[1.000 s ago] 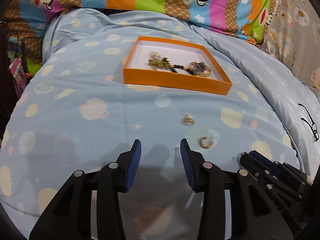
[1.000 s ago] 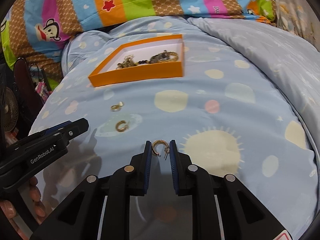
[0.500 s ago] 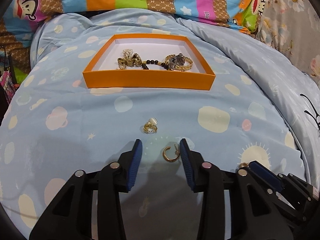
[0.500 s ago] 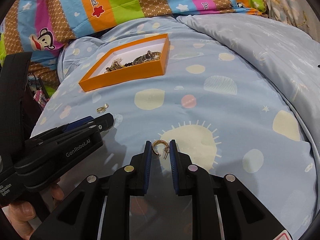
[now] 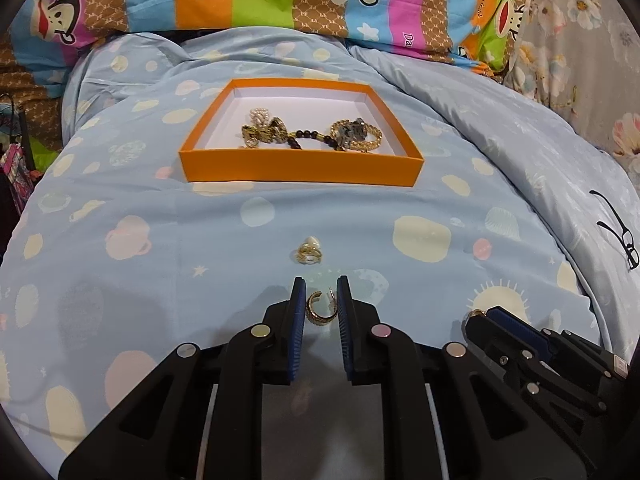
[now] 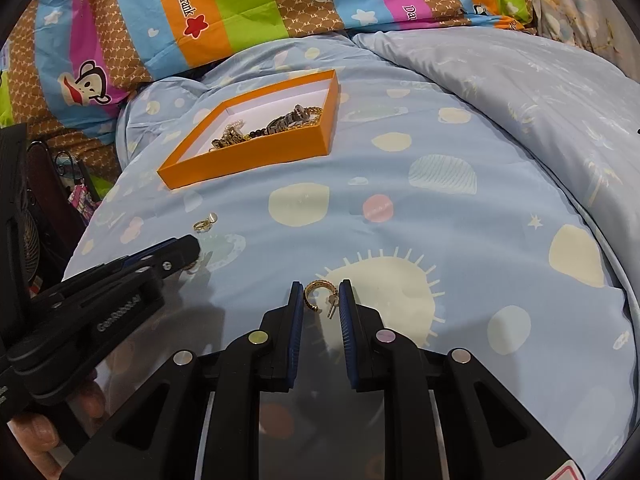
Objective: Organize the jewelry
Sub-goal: 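Grasp the other gold hoop earring with the left tool while the right tool holds its earring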
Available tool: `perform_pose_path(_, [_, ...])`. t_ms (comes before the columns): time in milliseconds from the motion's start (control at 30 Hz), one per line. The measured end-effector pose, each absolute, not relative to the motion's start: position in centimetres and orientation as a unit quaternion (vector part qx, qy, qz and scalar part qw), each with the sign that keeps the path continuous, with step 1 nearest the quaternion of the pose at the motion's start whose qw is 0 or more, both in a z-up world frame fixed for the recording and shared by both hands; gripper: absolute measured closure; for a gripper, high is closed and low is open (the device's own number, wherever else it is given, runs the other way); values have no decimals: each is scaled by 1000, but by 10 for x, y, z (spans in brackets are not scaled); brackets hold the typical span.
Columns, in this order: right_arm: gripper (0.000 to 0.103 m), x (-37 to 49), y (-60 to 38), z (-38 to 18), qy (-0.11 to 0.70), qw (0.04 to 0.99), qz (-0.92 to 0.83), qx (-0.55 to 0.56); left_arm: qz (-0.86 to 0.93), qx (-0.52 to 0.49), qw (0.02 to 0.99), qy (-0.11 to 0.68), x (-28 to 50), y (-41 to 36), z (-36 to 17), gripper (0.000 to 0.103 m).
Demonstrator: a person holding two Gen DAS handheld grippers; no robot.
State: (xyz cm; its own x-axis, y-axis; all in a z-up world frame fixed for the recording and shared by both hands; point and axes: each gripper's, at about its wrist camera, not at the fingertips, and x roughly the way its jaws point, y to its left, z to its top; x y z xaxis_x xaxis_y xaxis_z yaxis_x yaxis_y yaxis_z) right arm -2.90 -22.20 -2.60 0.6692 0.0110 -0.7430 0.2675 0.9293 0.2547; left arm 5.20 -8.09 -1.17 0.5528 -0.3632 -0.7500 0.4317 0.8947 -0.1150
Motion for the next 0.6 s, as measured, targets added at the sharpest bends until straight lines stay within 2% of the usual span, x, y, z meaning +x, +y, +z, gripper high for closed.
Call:
perform_pose_path(233, [86,-25,-219,-20,393,901,-67,173,-208,23,892,400,59,-53,7,88])
perform_pose_path(267, [86,-23,-218,-18,391,902,-66,171,-204,20,895,397,61,-49,9,98])
perform_pose_path(300, [86,-22,-216,-16,389,903,-64,170,-203,17,895,398,63,-44,11,103])
perform_pose_path(600, [86,-9,-206,-4,378,910,-54,160,-175,-1,902,394,77,-14,15,103])
